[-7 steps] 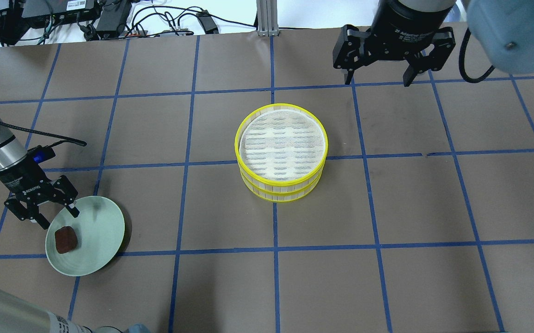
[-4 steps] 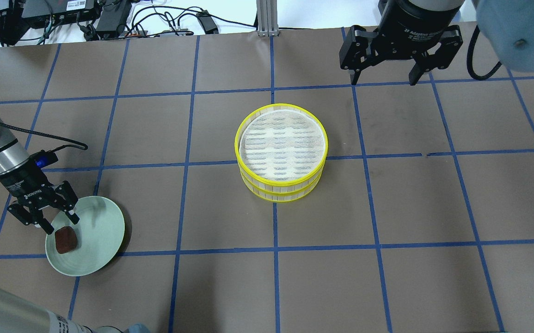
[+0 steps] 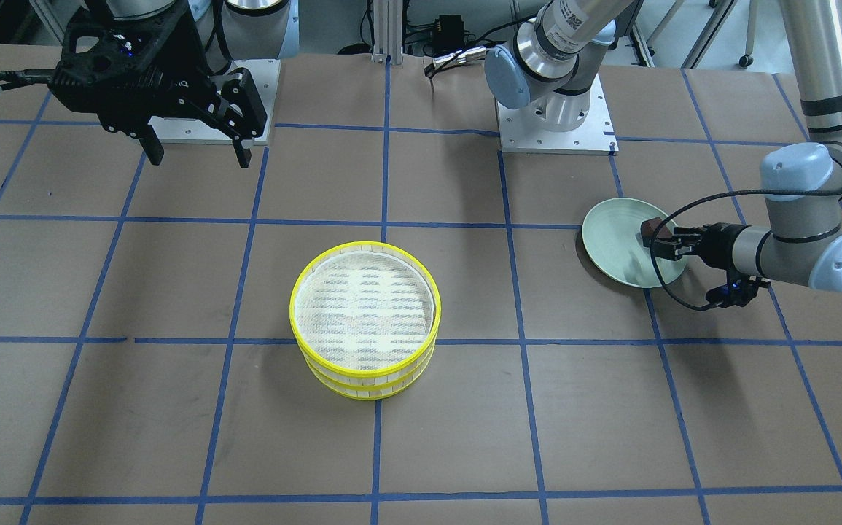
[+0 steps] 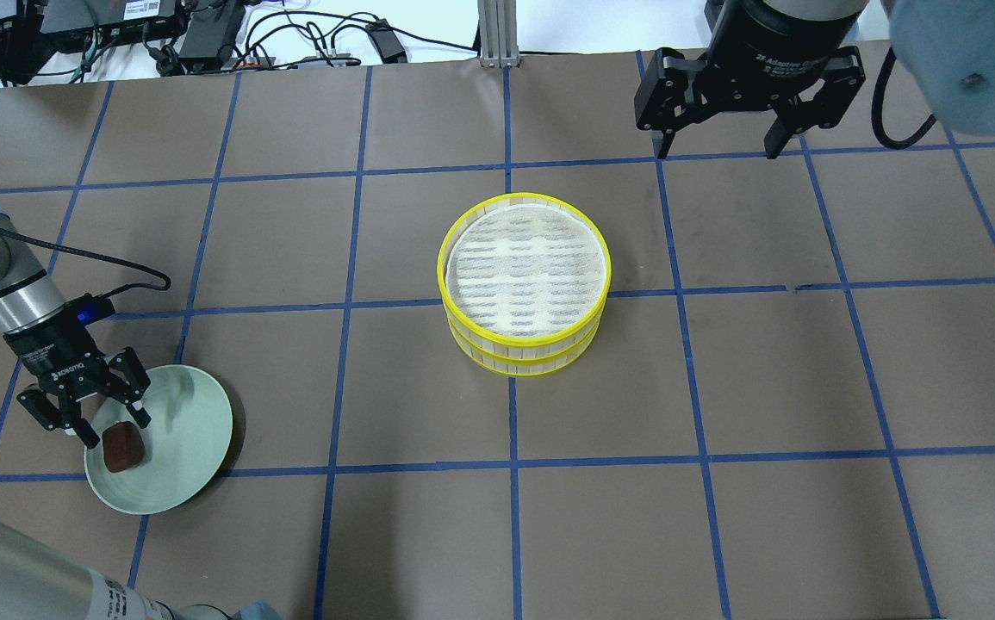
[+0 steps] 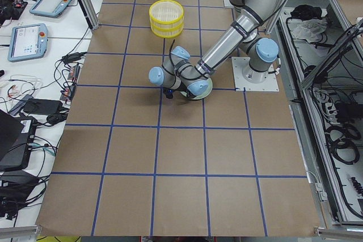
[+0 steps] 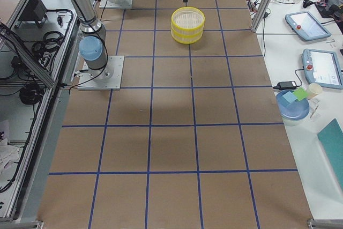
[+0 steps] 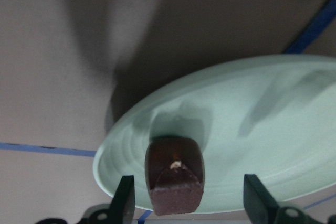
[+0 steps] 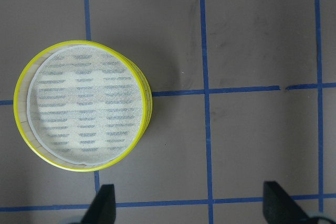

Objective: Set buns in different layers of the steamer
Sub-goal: 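Lower the left gripper and grasp the brown bun on the plate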

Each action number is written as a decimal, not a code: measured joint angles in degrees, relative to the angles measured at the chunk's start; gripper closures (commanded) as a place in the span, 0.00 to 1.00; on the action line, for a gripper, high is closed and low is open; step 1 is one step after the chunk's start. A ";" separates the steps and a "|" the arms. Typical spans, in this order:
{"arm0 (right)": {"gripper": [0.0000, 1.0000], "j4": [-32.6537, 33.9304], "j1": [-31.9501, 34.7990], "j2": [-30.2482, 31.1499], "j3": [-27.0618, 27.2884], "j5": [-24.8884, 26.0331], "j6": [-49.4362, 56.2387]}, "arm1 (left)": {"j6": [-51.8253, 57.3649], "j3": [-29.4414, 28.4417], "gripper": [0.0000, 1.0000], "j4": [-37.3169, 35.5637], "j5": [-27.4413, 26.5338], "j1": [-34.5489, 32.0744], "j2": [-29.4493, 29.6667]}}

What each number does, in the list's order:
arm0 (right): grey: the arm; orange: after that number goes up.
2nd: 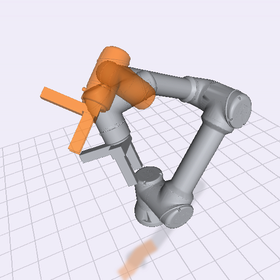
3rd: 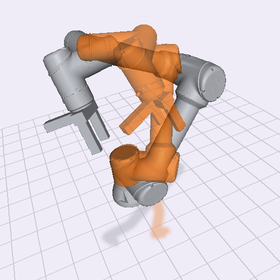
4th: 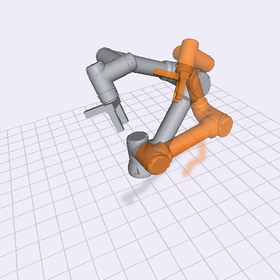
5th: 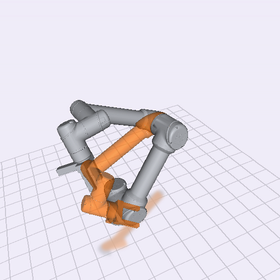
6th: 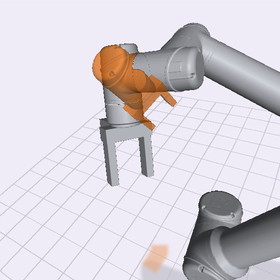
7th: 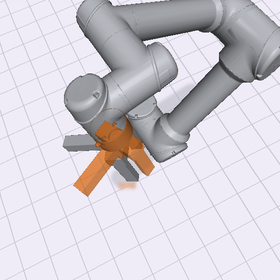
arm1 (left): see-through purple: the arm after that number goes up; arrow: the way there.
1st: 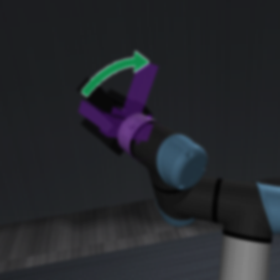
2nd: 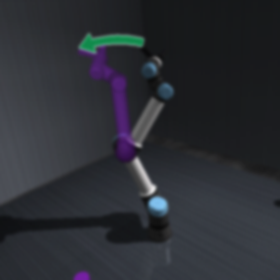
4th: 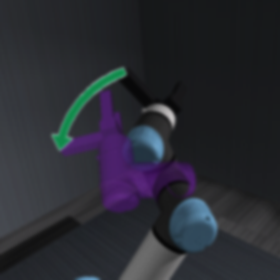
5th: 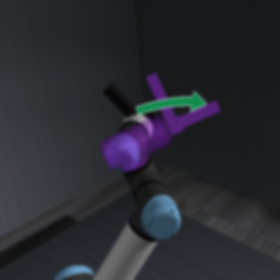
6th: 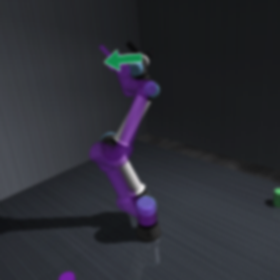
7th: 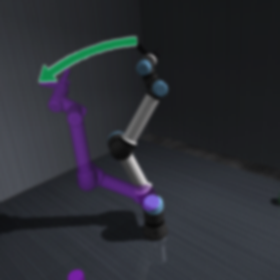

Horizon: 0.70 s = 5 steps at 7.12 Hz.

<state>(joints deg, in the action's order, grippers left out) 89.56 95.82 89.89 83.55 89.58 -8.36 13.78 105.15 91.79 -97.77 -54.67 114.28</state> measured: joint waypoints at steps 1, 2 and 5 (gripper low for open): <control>0.00 0.00 0.04 0.01 0.02 0.04 0.01 | -0.60 -0.23 1.00 0.06 0.14 0.00 0.28; 0.00 0.00 0.06 0.02 0.03 0.06 0.01 | -1.08 -0.35 1.00 0.38 0.24 0.00 0.48; 0.00 0.00 0.07 0.02 0.03 0.17 0.01 | -1.30 -1.73 1.00 1.80 0.34 -0.55 -1.58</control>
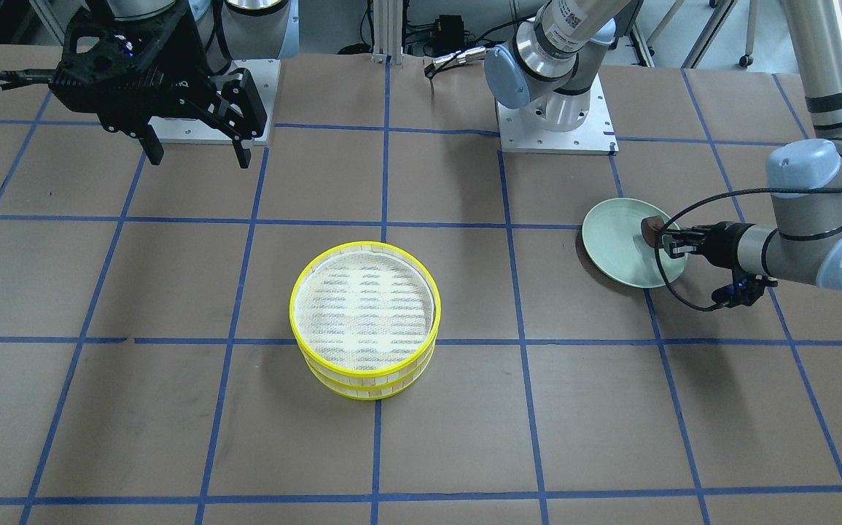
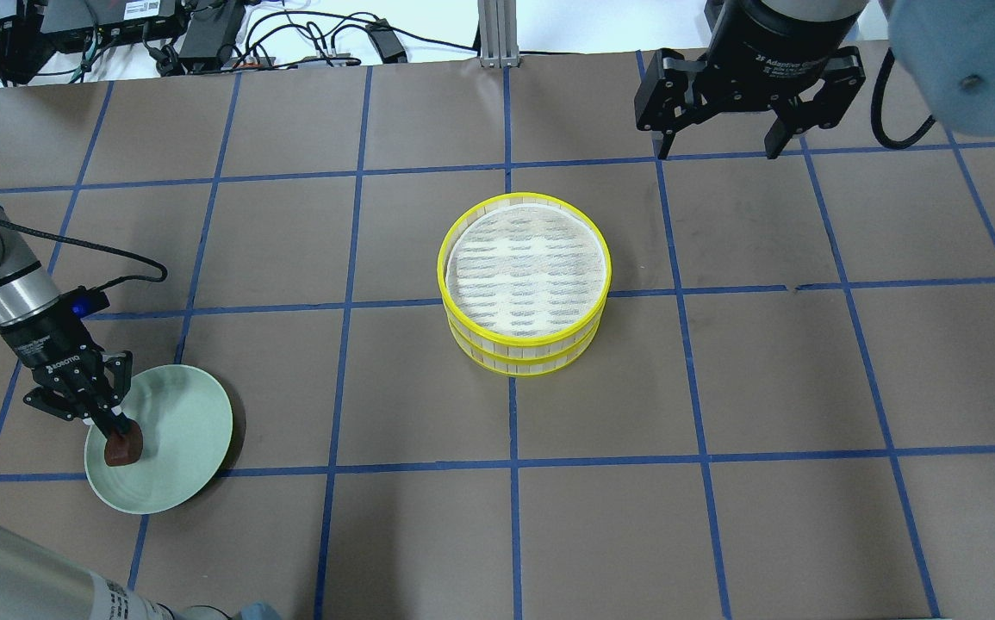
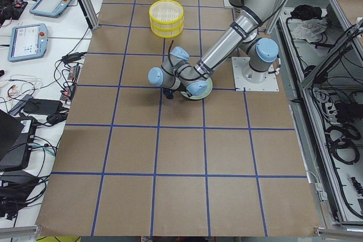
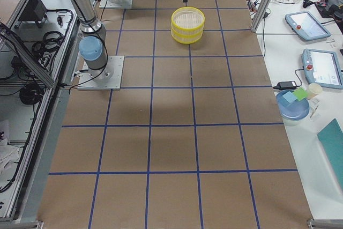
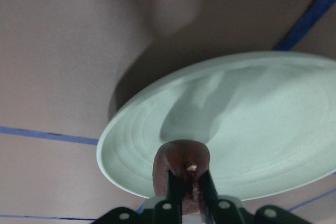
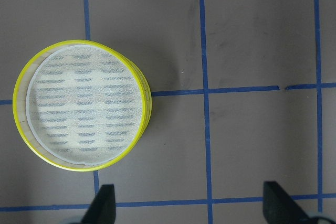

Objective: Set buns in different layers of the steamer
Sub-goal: 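Lower the left gripper and grasp the brown bun on the plate, then carry the brown bun with the left gripper onto the top steamer tier and release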

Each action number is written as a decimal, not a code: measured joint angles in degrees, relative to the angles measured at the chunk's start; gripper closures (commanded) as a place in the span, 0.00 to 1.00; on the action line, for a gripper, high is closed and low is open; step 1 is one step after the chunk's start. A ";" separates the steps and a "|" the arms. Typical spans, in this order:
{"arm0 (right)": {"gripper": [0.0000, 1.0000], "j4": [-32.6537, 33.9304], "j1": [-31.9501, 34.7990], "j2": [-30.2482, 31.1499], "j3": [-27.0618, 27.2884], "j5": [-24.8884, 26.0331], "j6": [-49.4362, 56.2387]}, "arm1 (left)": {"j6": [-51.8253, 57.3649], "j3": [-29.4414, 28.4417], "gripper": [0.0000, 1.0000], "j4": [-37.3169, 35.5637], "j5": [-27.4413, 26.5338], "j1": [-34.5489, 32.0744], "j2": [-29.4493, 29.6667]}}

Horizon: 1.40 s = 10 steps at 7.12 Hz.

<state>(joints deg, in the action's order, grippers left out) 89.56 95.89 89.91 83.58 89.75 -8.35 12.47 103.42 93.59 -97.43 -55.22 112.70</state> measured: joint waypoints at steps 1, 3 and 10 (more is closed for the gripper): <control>0.00 0.00 0.00 0.00 0.00 0.04 0.00 | 0.02 -1.54 1.00 0.92 0.79 -0.29 -1.18; 0.00 0.00 0.00 0.00 0.00 0.07 0.00 | -0.43 -5.44 1.00 2.99 7.18 -1.74 -3.98; 0.00 0.05 -0.07 0.00 0.00 -0.04 0.09 | -32.71 -13.32 1.00 -6.80 37.01 -25.72 -10.34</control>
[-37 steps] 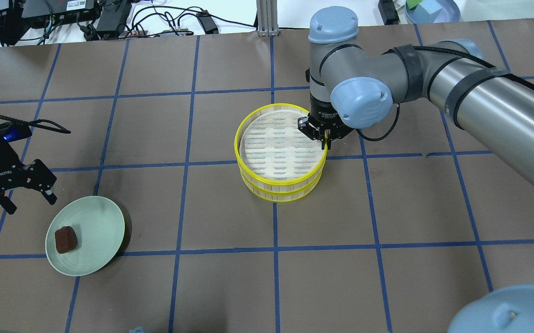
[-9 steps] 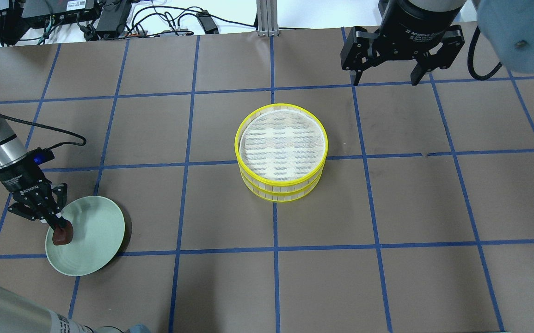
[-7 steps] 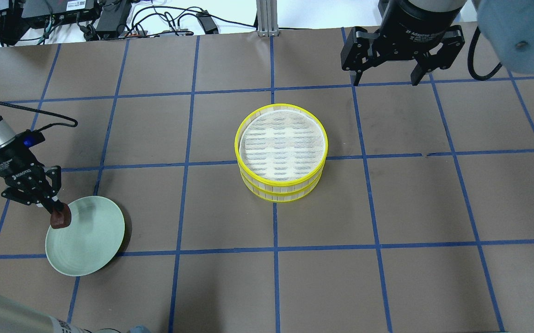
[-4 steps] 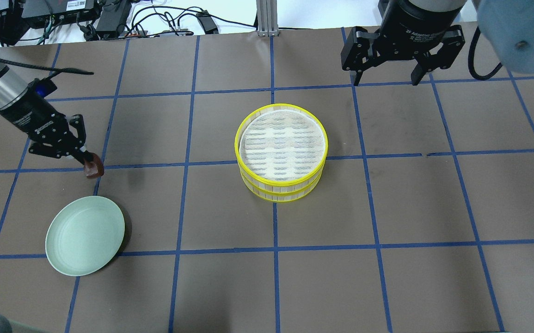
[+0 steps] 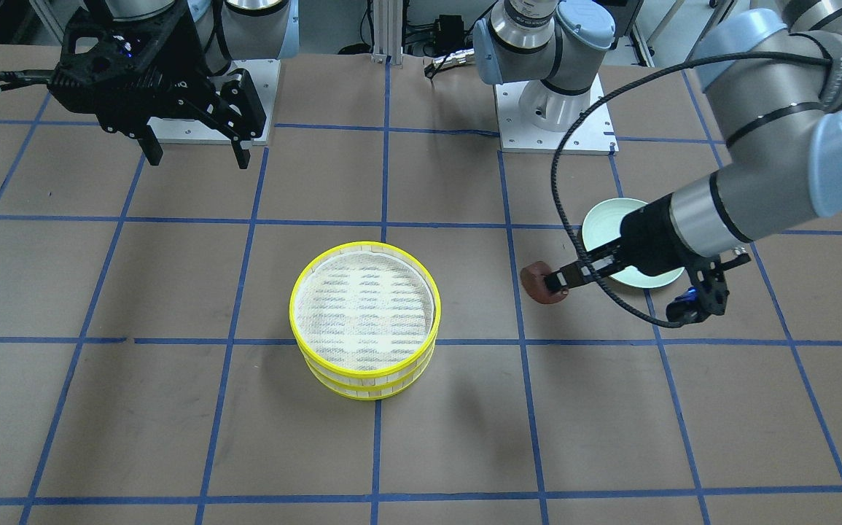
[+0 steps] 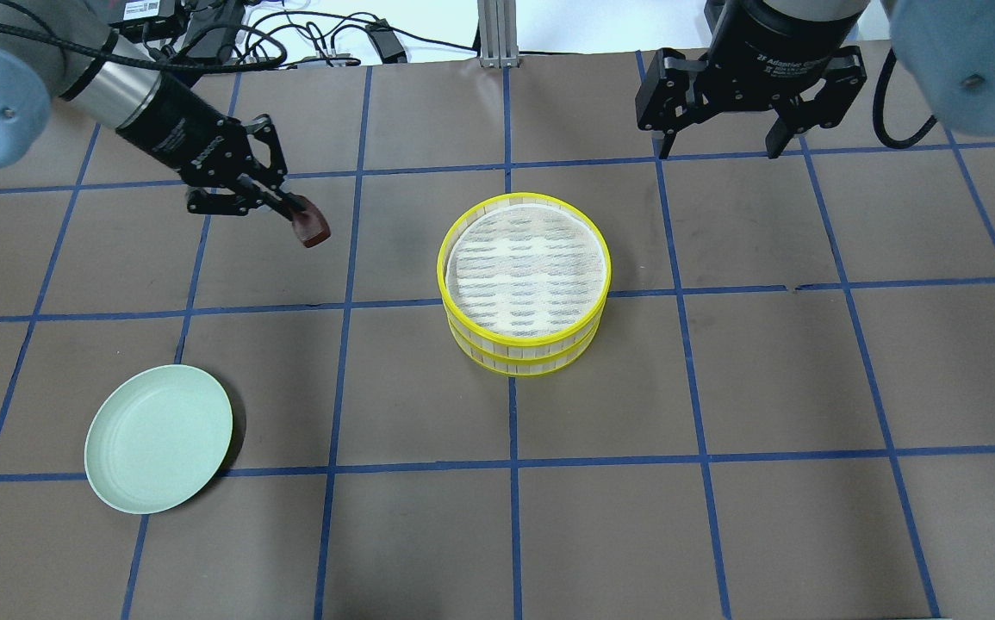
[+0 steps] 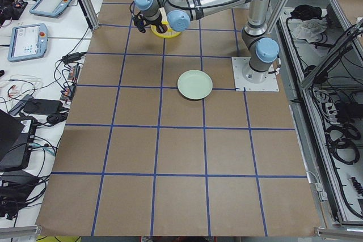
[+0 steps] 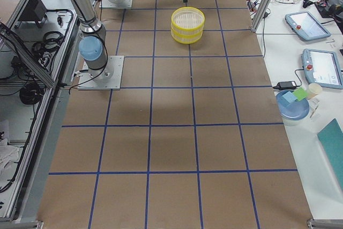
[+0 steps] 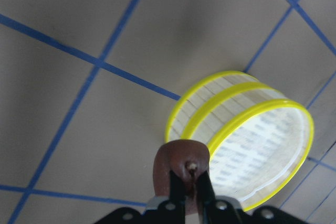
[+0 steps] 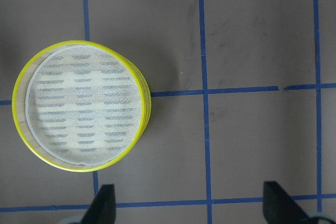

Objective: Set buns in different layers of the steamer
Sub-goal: 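Carry the brown bun with the left gripper onto the top steamer tier and release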

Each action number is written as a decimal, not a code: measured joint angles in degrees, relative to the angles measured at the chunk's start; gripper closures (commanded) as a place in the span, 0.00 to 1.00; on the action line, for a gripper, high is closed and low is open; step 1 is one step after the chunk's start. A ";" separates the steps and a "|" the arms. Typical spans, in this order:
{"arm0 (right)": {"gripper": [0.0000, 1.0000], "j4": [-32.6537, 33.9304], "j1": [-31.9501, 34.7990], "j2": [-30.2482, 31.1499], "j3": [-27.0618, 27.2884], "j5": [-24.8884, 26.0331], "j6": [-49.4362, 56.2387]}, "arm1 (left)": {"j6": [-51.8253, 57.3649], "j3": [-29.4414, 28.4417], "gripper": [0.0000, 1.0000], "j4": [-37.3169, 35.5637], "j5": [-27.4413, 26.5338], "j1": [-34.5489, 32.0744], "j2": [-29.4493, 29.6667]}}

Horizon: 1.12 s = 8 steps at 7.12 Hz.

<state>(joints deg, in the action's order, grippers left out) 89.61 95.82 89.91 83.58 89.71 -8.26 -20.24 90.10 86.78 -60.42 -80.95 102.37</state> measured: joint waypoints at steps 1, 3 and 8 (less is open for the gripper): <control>0.00 0.00 0.04 0.00 0.00 -0.11 0.00 | -6.93 0.28 1.00 -5.70 2.24 -4.18 0.37; 0.00 -0.04 0.02 0.00 0.00 -0.16 0.00 | -14.86 1.37 1.00 -13.67 4.06 -10.64 2.18; 0.00 -0.04 -0.02 0.00 0.00 -0.15 0.00 | -19.02 5.26 0.00 -25.61 8.49 -17.48 5.79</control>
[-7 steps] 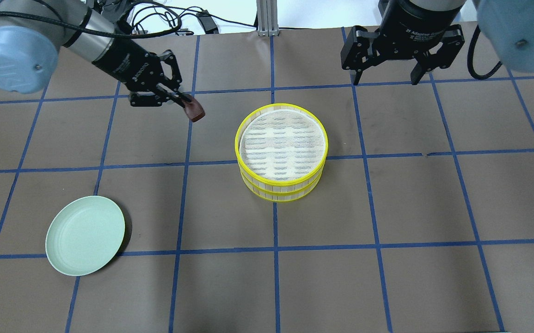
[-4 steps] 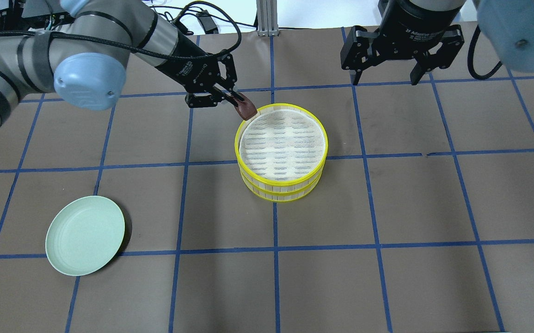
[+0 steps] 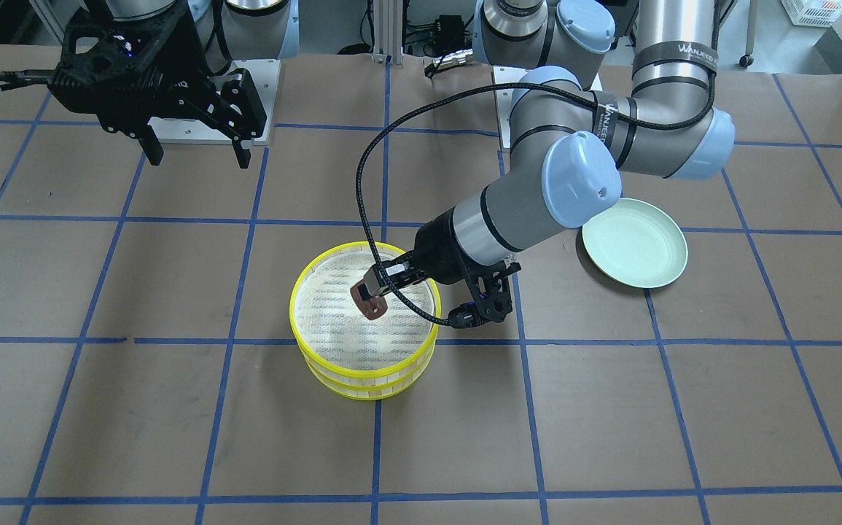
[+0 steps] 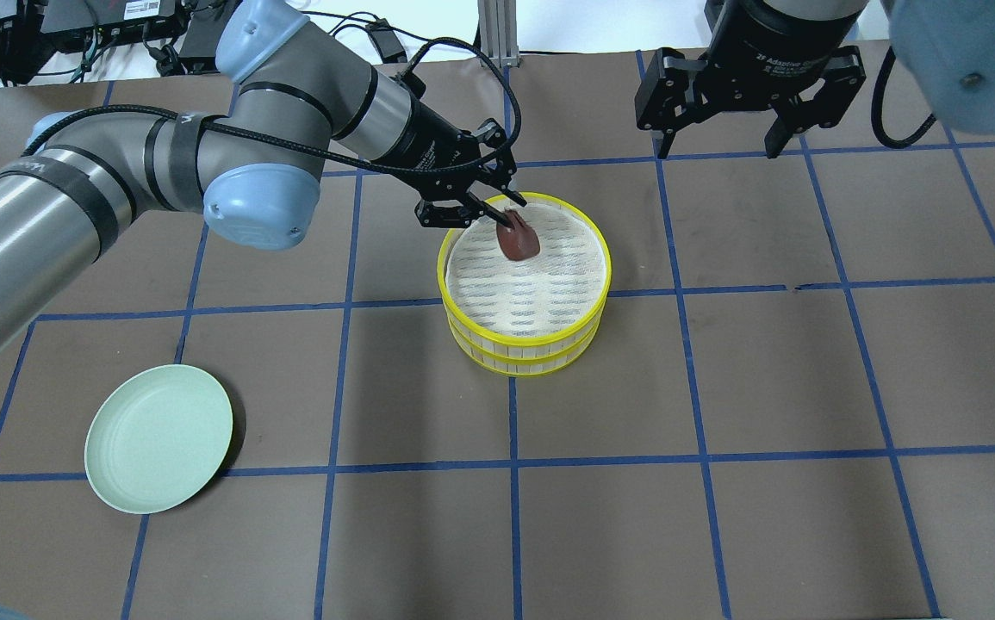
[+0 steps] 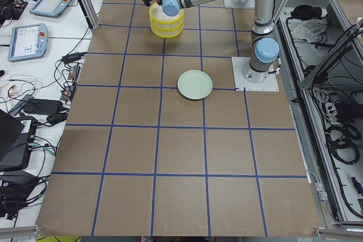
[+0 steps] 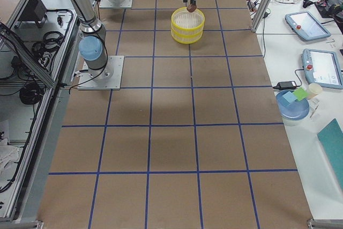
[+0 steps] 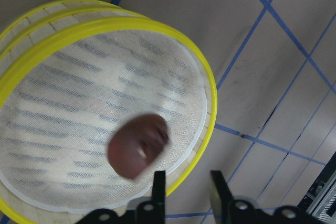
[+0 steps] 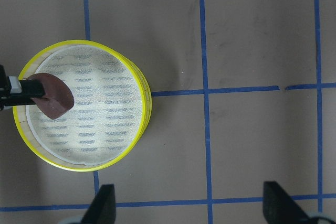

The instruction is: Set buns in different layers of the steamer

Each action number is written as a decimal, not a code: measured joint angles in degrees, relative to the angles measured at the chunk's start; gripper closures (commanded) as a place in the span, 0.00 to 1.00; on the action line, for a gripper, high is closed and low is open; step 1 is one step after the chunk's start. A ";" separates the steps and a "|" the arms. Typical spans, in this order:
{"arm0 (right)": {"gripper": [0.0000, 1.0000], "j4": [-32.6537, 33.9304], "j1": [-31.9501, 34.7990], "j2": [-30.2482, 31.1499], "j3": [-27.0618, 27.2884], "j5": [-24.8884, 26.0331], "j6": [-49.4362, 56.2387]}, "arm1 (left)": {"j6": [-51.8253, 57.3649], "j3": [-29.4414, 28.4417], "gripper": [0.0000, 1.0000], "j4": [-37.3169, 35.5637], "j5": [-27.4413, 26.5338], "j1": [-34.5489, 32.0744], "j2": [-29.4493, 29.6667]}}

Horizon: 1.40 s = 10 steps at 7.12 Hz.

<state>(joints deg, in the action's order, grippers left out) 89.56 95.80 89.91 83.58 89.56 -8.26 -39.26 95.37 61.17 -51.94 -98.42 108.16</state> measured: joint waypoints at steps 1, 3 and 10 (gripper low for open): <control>0.00 0.00 0.00 0.00 0.00 -0.05 0.00 | -0.08 -0.09 0.00 0.05 -0.12 -0.20 -0.14; 0.00 0.00 0.03 0.00 0.00 -0.12 0.00 | 0.29 -0.91 0.00 0.34 -1.41 0.35 -1.31; 0.00 0.09 -0.09 0.00 0.00 -0.26 -0.07 | 35.17 -7.21 0.00 26.07 -31.67 12.48 -13.83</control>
<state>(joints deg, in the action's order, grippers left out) 89.65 95.71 89.91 83.58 89.30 -8.33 -4.09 88.16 87.24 -83.61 -85.94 94.33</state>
